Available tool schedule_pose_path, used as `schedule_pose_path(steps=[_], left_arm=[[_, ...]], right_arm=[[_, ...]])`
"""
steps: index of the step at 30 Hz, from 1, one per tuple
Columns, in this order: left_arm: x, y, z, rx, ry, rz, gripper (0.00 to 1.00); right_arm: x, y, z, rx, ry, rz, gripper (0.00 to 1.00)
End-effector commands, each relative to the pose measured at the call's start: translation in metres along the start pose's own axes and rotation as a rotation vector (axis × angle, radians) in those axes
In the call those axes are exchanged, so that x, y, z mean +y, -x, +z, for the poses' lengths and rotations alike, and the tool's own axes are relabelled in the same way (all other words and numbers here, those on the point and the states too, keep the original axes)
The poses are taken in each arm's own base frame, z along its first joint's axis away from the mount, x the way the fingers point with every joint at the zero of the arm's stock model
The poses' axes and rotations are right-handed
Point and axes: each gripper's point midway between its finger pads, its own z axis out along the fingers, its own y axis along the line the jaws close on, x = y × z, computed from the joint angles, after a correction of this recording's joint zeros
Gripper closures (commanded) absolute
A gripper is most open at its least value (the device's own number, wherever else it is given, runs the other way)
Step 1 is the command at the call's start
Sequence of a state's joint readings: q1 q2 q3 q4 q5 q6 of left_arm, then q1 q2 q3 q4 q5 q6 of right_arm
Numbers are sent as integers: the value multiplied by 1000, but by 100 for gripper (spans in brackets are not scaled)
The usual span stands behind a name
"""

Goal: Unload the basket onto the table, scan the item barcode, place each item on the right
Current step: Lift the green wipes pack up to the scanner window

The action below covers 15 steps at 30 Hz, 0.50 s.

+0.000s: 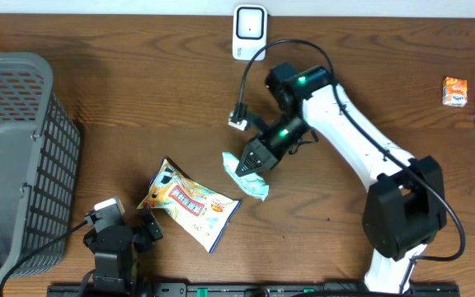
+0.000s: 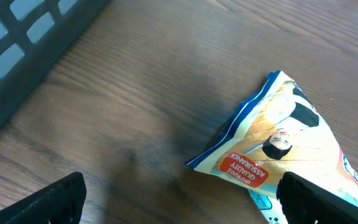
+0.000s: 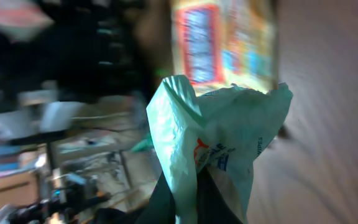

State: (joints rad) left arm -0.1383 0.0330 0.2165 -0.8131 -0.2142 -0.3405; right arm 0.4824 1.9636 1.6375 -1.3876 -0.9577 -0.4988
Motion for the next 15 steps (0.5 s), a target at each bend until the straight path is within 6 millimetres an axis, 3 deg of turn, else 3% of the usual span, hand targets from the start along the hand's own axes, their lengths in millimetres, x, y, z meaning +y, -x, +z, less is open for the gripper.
schedule_pose_path(steps=[1,5,15], left_arm=[[8,-15,0,58,33,38,2],[8,-15,0,58,33,38,3],[8,-15,0,58,33,38,2]], right_arm=[[37,16,-8,-157,266,-78,99],[65,21,-21,-227,441,49,99],[76,11,-24,-191,475,170,99]])
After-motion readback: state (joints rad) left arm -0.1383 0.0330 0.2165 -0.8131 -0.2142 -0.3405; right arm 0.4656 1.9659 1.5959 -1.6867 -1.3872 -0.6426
